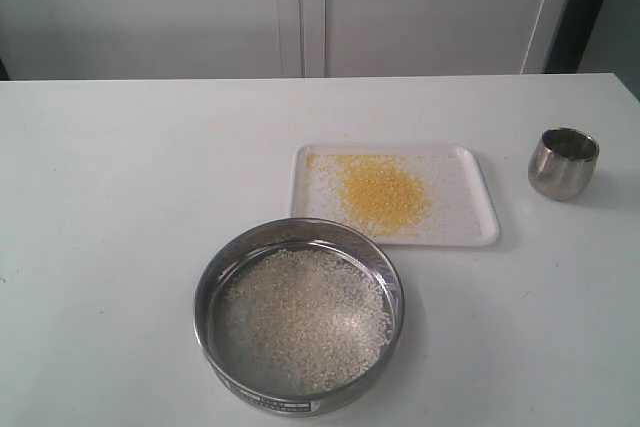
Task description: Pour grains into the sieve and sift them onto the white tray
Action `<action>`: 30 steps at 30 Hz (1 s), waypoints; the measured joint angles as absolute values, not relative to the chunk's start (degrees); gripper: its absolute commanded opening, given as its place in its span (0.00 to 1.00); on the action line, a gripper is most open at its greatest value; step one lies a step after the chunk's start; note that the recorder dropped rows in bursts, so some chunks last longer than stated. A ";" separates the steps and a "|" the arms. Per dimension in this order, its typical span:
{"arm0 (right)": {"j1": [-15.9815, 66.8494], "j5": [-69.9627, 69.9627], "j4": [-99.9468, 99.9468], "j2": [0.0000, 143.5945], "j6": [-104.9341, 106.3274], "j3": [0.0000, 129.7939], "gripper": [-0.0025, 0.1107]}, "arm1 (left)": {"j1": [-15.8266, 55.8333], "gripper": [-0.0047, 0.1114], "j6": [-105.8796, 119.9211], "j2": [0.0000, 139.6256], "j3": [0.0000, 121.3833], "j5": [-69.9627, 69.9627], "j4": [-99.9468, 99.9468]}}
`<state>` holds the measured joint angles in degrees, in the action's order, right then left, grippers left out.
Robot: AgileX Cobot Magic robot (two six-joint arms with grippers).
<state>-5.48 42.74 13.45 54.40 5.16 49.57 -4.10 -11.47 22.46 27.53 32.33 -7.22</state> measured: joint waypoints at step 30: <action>-5.48 42.74 13.45 54.40 5.16 49.57 0.02 | -4.10 0.04 -11.59 0.53 9.91 26.68 -5.59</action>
<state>-5.48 42.74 13.45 54.40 5.16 49.57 -4.10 -11.59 0.53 9.91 26.68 -5.59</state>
